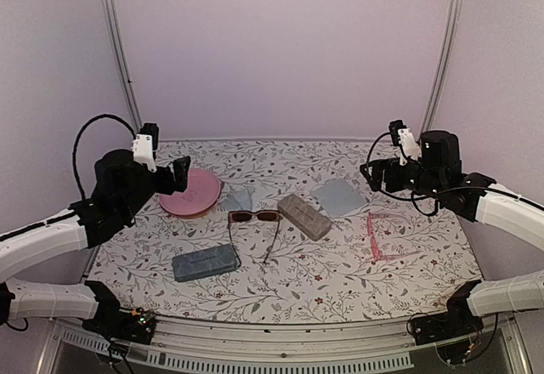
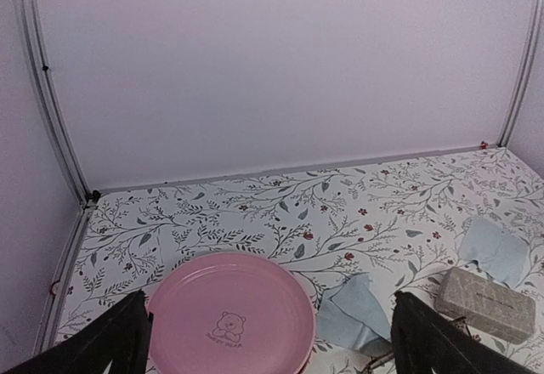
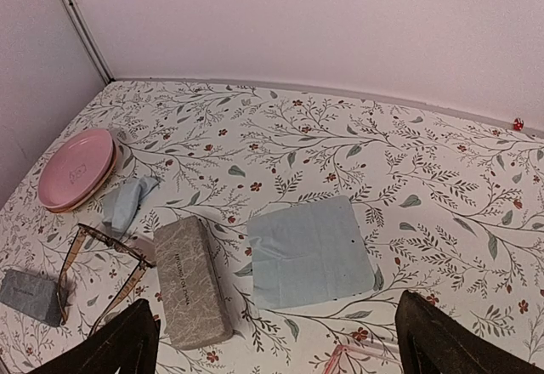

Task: Organize the sunglasses
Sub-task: Pick up the sunglasses case from the center of the board.

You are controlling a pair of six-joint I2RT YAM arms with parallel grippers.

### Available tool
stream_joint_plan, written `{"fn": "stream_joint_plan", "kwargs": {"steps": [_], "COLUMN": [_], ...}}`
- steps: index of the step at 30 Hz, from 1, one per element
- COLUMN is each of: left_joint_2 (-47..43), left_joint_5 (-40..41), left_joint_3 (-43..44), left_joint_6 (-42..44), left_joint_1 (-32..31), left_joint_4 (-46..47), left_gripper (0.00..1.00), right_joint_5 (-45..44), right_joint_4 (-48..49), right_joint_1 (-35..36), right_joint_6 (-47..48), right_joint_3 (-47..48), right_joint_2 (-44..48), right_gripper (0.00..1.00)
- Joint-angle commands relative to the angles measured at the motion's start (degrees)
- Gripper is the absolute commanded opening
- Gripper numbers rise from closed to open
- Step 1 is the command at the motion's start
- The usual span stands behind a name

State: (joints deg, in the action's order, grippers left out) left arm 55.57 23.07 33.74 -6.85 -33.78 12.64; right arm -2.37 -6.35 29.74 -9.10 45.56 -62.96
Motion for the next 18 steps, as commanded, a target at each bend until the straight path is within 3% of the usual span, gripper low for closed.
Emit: {"fn": "stream_joint_plan", "kwargs": {"steps": [1, 18], "left_joint_2": [0.8, 0.6], "left_joint_5": [1.1, 0.5], "left_joint_3": [-0.2, -2.2], "left_joint_6": [0.8, 1.4], "left_joint_1": [-1.0, -2.1], "left_joint_4": [1.5, 2.4], "left_gripper": [0.99, 0.99], "right_joint_5": [0.8, -2.9], "right_joint_4": [1.8, -1.1], "right_joint_1": [0.5, 2.3], "right_joint_6": [0.7, 1.5], "right_joint_3": [-0.1, 1.8], "right_joint_2": [-0.1, -4.0], "right_gripper": [0.99, 0.99]}}
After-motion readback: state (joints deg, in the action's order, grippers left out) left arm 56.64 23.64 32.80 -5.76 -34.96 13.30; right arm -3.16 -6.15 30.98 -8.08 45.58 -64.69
